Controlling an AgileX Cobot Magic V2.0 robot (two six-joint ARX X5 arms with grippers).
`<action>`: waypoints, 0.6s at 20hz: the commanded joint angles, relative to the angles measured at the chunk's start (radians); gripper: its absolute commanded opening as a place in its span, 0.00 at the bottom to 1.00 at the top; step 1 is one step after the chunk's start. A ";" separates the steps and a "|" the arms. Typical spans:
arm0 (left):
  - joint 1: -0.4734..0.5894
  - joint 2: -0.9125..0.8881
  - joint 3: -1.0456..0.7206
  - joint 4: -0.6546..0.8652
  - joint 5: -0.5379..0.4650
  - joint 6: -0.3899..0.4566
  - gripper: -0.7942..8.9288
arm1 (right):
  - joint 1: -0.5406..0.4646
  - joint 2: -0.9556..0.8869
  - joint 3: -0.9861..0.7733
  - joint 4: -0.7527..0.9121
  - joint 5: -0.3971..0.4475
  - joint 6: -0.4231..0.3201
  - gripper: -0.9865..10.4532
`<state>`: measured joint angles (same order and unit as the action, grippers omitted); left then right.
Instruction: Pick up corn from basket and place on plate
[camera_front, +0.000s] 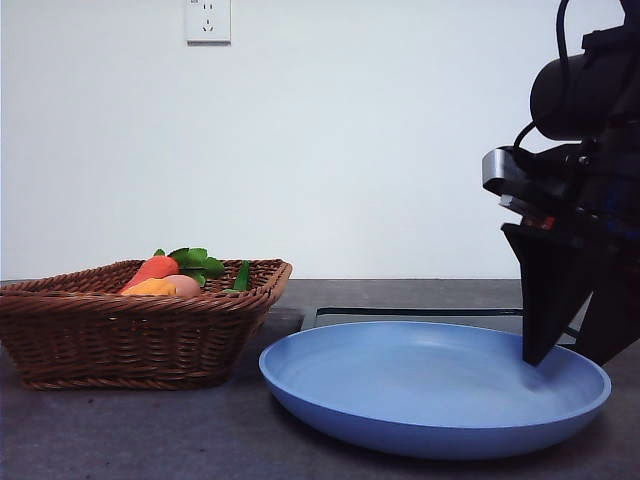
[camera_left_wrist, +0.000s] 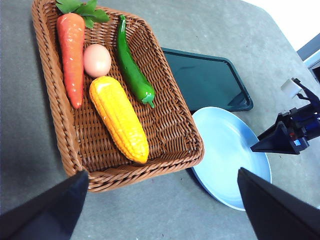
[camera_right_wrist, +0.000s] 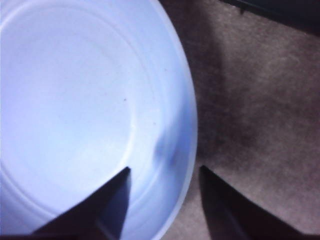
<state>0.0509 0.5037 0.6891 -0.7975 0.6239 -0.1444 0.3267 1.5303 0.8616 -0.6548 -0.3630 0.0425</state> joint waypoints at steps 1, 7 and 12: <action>-0.001 0.005 0.019 0.007 0.004 0.001 0.58 | 0.006 0.035 0.018 0.004 0.000 0.002 0.20; -0.001 0.008 0.019 0.010 0.004 -0.005 0.58 | 0.006 0.045 0.017 0.016 0.036 -0.002 0.09; -0.035 0.064 0.045 0.012 -0.005 -0.007 0.58 | 0.005 -0.042 0.026 -0.013 0.040 -0.005 0.09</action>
<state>0.0151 0.5629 0.7147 -0.7967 0.6201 -0.1486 0.3271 1.4899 0.8726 -0.6659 -0.3386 0.0555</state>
